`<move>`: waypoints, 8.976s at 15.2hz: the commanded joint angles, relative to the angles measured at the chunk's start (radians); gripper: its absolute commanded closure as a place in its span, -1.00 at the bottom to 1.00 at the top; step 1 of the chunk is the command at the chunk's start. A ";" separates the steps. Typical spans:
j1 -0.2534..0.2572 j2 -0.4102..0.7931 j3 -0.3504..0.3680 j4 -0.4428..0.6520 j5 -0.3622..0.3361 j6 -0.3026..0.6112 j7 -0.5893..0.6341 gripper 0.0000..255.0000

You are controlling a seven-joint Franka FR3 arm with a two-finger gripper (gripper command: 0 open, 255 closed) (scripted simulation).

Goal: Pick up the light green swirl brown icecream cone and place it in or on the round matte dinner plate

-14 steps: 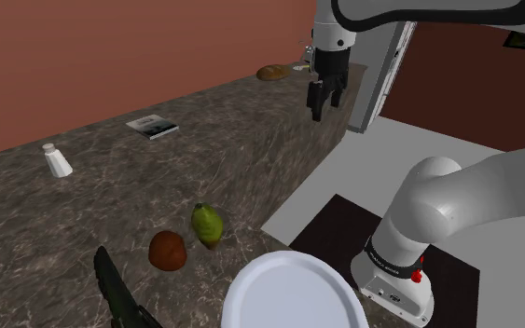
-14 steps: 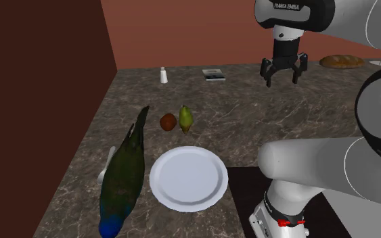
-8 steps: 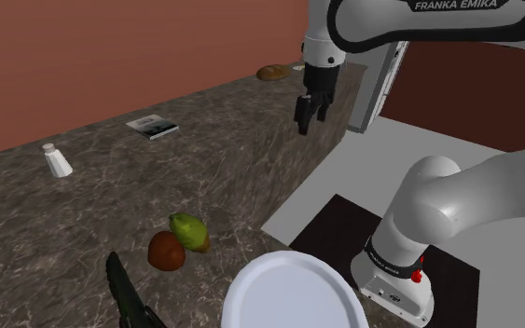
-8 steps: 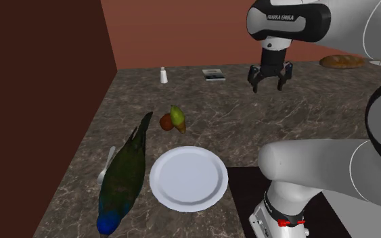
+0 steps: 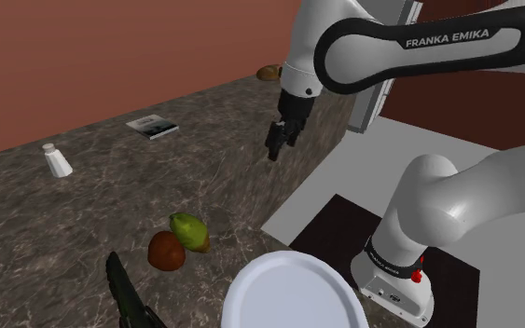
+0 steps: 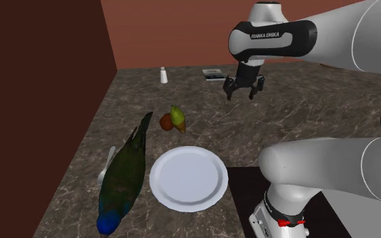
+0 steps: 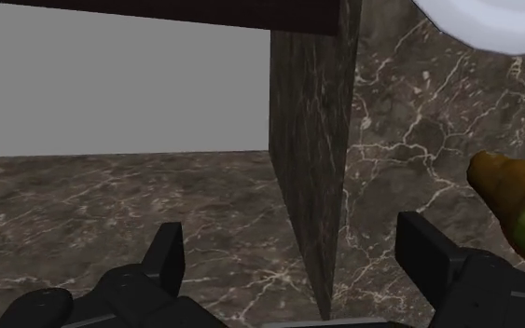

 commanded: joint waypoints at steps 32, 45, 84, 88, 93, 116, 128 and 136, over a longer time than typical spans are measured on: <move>0.305 0.439 0.174 -0.056 0.357 0.842 -0.048 1.00; 0.073 0.482 0.432 0.091 -0.028 0.697 0.162 -1.00; -0.046 0.979 0.410 0.518 -0.291 0.319 0.118 -1.00; -0.045 0.984 0.408 0.516 -0.295 0.326 0.121 -1.00; -0.045 0.984 0.408 0.516 -0.295 0.326 0.121 1.00; -0.059 0.880 0.421 0.601 -0.215 0.156 0.060 1.00; 0.001 0.571 0.452 0.365 -0.025 0.126 0.045 1.00; 0.135 0.300 0.468 0.181 0.134 0.061 0.082 1.00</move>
